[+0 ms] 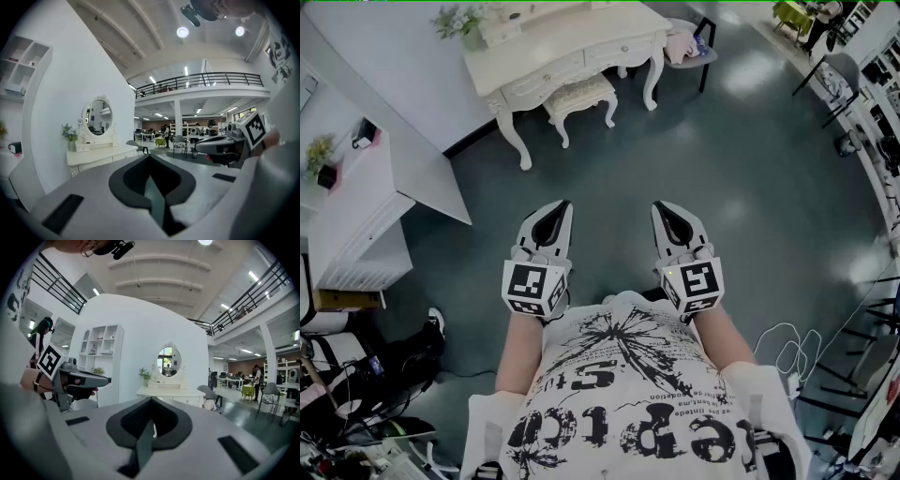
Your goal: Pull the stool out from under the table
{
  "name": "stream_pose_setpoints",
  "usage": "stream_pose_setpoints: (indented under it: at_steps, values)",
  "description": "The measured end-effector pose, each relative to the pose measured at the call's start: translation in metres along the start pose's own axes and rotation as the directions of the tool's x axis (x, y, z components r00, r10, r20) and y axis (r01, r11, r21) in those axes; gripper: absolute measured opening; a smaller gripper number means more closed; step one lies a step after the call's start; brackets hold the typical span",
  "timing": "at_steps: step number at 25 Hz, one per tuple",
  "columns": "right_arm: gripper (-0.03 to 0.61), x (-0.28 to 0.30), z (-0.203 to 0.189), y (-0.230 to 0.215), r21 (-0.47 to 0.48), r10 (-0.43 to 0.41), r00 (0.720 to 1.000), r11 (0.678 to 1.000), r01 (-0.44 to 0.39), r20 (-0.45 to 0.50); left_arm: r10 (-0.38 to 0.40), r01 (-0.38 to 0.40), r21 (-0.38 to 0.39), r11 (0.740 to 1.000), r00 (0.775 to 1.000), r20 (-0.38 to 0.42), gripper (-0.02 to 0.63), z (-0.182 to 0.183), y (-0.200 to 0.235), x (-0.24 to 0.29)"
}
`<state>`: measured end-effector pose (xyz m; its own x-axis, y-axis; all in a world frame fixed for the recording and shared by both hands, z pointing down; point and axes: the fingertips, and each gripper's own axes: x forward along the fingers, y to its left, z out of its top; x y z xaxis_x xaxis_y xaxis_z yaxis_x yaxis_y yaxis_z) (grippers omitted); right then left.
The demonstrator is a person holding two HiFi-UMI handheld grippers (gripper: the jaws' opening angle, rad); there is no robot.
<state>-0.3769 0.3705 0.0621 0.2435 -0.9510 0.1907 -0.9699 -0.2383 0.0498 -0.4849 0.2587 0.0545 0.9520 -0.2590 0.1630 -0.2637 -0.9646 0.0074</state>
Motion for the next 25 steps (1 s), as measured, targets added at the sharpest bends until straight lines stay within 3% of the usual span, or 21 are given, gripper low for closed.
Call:
stream_pose_setpoints:
  at_steps: [17,25]
  values:
    - [0.015,0.014,-0.017,-0.020,0.075,-0.020,0.998,0.997,0.024,-0.054,-0.020,0.020,-0.040,0.999,1.000,-0.014,0.017,-0.009,0.003,0.025]
    - [0.015,0.046,-0.033,-0.049,0.084,0.037,0.995,0.996,-0.029,-0.097,0.030,-0.035,-0.078,0.996,0.997,-0.067,0.017,-0.026,0.014,0.063]
